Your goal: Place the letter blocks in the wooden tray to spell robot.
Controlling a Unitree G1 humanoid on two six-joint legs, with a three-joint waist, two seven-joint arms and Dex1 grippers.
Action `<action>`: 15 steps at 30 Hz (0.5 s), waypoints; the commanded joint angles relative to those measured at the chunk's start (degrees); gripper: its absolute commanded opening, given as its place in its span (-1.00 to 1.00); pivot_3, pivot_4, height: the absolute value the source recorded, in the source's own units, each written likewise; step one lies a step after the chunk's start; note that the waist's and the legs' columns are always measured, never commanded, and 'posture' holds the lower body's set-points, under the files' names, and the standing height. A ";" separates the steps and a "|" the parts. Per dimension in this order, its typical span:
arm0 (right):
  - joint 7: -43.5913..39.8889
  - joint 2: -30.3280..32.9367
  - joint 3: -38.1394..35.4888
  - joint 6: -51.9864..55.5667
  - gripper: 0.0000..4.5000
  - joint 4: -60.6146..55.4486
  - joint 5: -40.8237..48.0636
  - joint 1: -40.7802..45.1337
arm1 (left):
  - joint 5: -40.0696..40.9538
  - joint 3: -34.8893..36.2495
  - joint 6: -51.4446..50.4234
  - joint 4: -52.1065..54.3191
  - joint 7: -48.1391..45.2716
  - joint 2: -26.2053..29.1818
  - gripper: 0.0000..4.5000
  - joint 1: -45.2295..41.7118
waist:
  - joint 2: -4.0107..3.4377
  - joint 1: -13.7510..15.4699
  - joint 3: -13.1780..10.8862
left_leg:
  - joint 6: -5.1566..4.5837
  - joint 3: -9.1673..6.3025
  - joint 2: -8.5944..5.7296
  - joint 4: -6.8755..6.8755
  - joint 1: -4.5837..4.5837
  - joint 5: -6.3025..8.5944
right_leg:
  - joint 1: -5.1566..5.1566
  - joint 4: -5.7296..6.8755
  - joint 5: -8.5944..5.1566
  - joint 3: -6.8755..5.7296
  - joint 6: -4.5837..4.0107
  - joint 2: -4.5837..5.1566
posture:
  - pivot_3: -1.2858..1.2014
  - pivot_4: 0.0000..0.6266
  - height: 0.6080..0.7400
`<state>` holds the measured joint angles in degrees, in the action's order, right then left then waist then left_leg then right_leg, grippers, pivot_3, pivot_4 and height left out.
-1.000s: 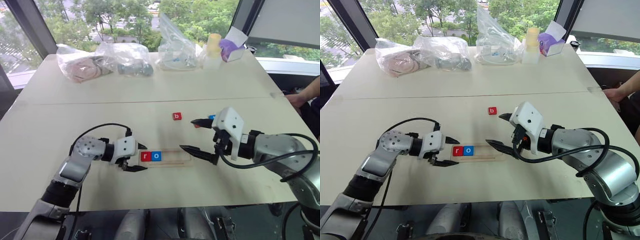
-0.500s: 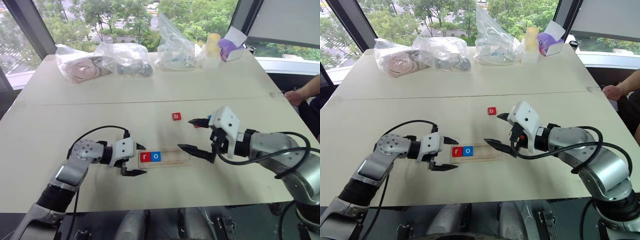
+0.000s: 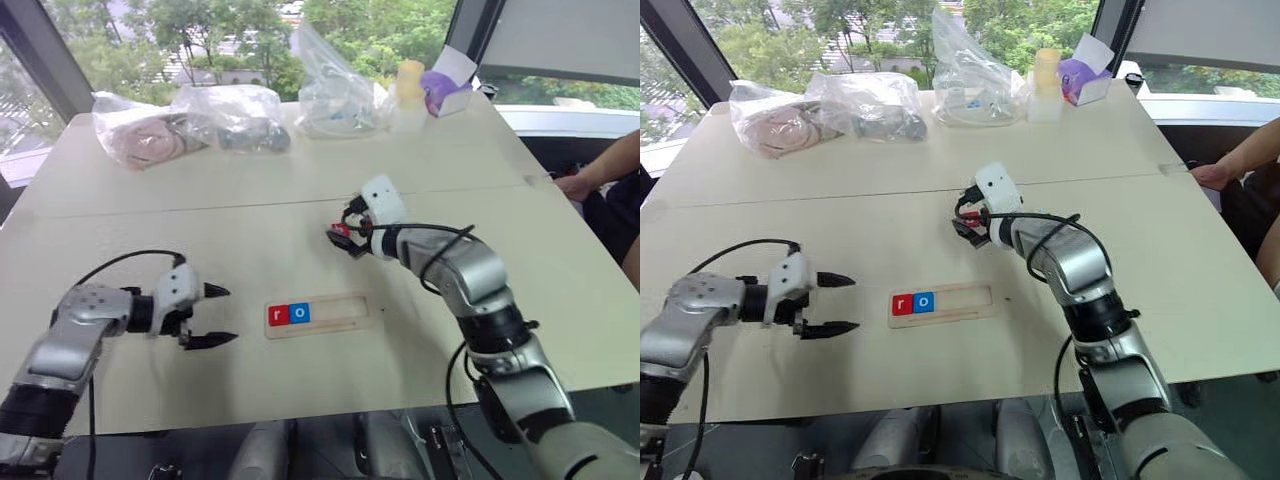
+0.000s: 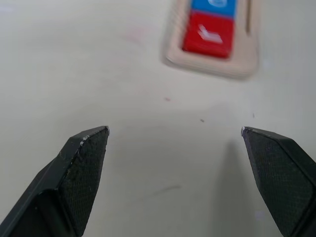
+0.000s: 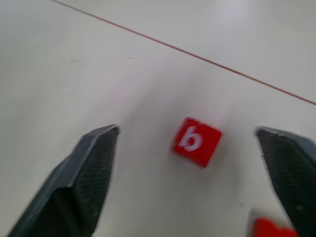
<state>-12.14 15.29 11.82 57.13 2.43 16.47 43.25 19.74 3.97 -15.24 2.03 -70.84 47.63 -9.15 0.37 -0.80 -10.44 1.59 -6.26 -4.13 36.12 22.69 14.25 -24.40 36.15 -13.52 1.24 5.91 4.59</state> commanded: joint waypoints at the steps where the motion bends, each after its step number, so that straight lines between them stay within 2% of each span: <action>1: 2.37 -3.27 -1.40 0.27 1.00 4.64 -2.27 3.21 | 6.61 3.93 -4.48 6.79 1.97 -1.05 1.00 -0.07 | 0.01 -0.05 0.00 | 0.00 0.01 -0.03 0.02 0.04 0.00 | -0.01 -0.02 0.01 0.00 0.01 0.02 | 0.03 -0.52 1.00; 8: 5.08 -7.30 -2.53 1.28 1.00 10.22 -5.29 4.50 | 11.57 6.14 -9.79 13.76 6.07 -1.73 1.00 1.11 | 0.00 -0.38 -0.01 | 0.03 0.03 -0.03 -0.03 0.08 -0.02 | -0.11 0.03 0.01 0.04 0.01 -0.03 | 0.03 -0.52 1.00; 15: 7.09 -11.43 -5.34 1.48 1.00 14.39 -6.69 5.30 | 12.89 5.82 -11.53 15.80 9.72 -2.31 1.00 -0.30 | 0.01 -0.56 0.01 | 0.05 0.04 -0.01 0.00 -0.05 -0.03 | -0.02 0.06 0.04 0.04 -0.03 -0.10 | 0.03 -0.52 1.00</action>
<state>-5.34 4.86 7.38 58.48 15.81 10.00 47.58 31.52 8.18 -26.26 16.05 -61.71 45.30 -8.76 0.38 -1.36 -10.43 1.65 -6.22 -4.14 36.11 22.62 14.22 -24.40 36.21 -13.48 1.28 5.88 4.47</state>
